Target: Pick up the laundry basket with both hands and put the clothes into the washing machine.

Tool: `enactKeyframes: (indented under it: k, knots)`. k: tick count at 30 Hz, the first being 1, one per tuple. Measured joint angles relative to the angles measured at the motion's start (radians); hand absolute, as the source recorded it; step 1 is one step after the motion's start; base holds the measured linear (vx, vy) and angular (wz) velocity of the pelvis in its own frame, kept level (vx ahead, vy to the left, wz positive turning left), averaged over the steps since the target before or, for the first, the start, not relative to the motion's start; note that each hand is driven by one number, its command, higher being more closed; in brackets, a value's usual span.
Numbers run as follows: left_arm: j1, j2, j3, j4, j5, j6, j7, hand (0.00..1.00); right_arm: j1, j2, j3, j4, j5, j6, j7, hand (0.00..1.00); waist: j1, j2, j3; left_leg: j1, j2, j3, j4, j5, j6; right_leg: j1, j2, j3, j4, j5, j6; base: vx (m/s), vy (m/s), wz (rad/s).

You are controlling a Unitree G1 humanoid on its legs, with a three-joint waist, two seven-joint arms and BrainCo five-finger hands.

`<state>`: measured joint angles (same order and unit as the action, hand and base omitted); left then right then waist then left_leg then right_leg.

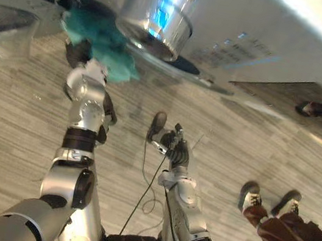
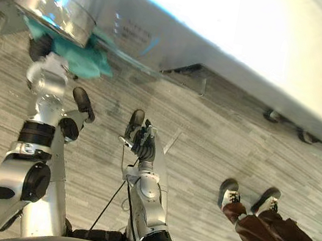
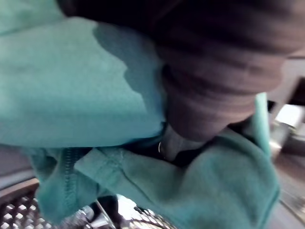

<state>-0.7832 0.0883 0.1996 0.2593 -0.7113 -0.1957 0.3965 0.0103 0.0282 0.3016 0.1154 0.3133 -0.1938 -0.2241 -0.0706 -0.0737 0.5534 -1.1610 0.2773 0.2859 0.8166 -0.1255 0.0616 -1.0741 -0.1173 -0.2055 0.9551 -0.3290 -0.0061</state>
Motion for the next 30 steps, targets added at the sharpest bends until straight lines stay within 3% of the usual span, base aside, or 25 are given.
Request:
enactKeyframes:
  k: [6, 10, 12, 16, 22, 26, 28, 30]
  knots:
    - [0.011, 0.017, -0.185, -0.249, -0.034, -0.03, 0.007, 1.0, 0.072, 0.004, -0.019, -0.115, 0.057, -0.02, 0.043, 0.0, 0.006, 0.0, 0.0, -0.086, 0.0, 0.001, 0.002, 0.017, -0.003, -0.088, -0.009, -0.004, 0.016, 0.009, -0.005, -0.02, -0.006, 0.04]
    - [0.05, 0.015, -0.372, -0.419, -0.032, -0.047, -0.032, 1.0, 0.072, 0.004, -0.069, -0.139, 0.092, -0.025, 0.077, 0.0, 0.007, 0.0, 0.0, -0.107, -0.007, 0.004, -0.003, 0.027, 0.006, -0.111, -0.017, -0.005, 0.018, 0.014, -0.004, 0.0, 0.006, 0.02]
    - [0.086, -0.018, -0.487, -0.485, -0.029, -0.054, -0.077, 1.0, 0.072, 0.002, -0.078, -0.139, 0.092, -0.024, 0.085, 0.0, 0.009, 0.0, 0.0, -0.107, -0.011, 0.004, -0.009, 0.03, 0.007, -0.111, -0.019, -0.005, 0.014, 0.015, -0.002, 0.0, 0.012, 0.05]
    - [0.122, -0.132, -0.603, -0.389, -0.032, -0.041, -0.154, 1.0, 0.072, -0.001, -0.08, -0.139, 0.092, -0.016, 0.091, 0.0, 0.011, 0.0, 0.0, -0.1, -0.022, 0.008, -0.033, 0.044, 0.008, -0.111, -0.023, -0.004, 0.004, 0.02, -0.001, 0.0, 0.003, 0.04]
    - [0.145, -0.174, -0.61, -0.306, -0.057, -0.019, -0.162, 1.0, 0.072, -0.002, -0.077, -0.141, 0.098, -0.017, 0.091, 0.0, 0.012, 0.0, 0.0, -0.094, -0.021, 0.013, -0.065, 0.062, 0.001, -0.115, -0.017, -0.004, -0.018, 0.032, -0.005, -0.01, -0.007, -0.02]
    - [0.069, -0.216, -0.588, -0.131, -0.071, -0.021, -0.157, 1.0, 0.067, -0.018, -0.065, -0.14, 0.135, -0.022, 0.094, 0.0, 0.008, -0.001, 0.0, -0.097, -0.021, 0.02, -0.088, 0.071, 0.005, -0.116, -0.013, -0.005, -0.049, 0.045, 0.009, -0.01, 0.002, -0.05]
    - [-0.012, -0.213, -0.535, -0.034, -0.068, -0.012, -0.132, 1.0, 0.055, -0.037, -0.055, -0.14, 0.168, -0.027, 0.093, 0.0, -0.003, -0.001, 0.0, -0.102, -0.018, 0.025, -0.089, 0.07, 0.009, -0.12, -0.01, -0.003, -0.06, 0.056, 0.008, 0.0, 0.022, -0.13]
    - [-0.172, -0.159, -0.424, 0.053, -0.066, 0.001, -0.083, 1.0, 0.053, -0.065, -0.057, -0.142, 0.198, -0.047, 0.093, 0.0, -0.019, -0.005, 0.0, -0.114, -0.011, 0.033, -0.078, 0.07, 0.024, -0.131, -0.005, 0.004, -0.06, 0.07, 0.01, -0.01, 0.022, -0.14]
